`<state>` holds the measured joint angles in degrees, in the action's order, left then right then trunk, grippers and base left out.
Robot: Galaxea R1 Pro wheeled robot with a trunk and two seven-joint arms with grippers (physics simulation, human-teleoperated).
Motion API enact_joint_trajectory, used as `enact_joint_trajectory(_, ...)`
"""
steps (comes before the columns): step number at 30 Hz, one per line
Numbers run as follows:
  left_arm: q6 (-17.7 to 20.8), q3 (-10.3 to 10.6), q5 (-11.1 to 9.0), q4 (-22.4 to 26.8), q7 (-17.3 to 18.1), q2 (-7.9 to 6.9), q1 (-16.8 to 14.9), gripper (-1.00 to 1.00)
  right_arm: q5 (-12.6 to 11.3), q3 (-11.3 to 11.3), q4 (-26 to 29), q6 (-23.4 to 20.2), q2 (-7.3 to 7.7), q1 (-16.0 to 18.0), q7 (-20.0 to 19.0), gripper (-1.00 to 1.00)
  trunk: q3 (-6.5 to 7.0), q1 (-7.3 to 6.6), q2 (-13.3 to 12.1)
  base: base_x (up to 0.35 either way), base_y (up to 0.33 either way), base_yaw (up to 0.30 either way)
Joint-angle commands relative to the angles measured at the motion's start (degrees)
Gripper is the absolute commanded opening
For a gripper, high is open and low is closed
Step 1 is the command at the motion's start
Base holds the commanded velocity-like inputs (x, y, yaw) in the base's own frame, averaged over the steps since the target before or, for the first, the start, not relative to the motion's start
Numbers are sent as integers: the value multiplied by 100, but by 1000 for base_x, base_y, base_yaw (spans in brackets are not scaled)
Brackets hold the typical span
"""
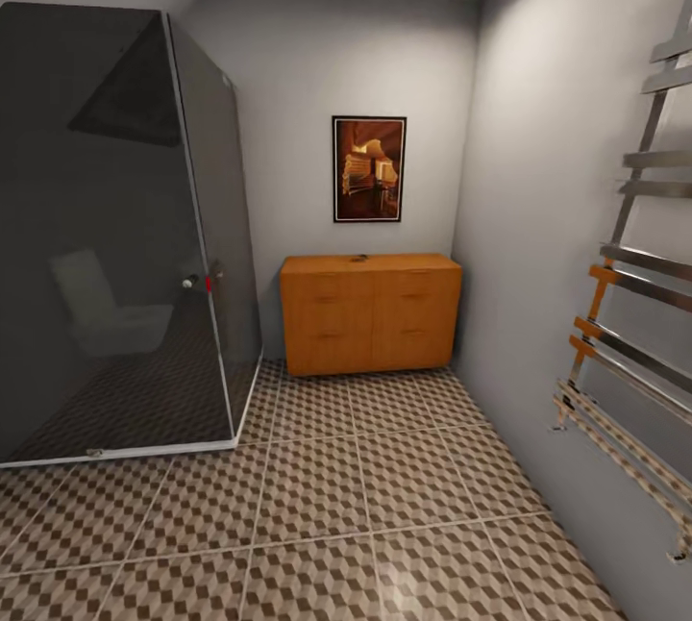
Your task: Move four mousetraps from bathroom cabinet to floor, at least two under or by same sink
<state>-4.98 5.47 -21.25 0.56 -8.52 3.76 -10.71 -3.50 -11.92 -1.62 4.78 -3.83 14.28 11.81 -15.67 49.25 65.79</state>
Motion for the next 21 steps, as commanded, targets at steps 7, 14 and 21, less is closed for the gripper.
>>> enact_joint_trajectory(7,-19,50,-46,-3,-19,1,-5,100,-38,-43,-19,32,-3,5,14,100,-7,4,4,323,0,0)
enact_joint_trajectory(14,-18,50,-46,-3,-18,7,-6,100,-37,-45,-19,32,-3,7,14,100,-7,4,4,323,0,0)
enact_joint_trajectory(21,-20,50,-45,-3,-18,10,-4,100,-38,-47,-19,32,-4,7,14,100,-7,4,4,323,0,0)
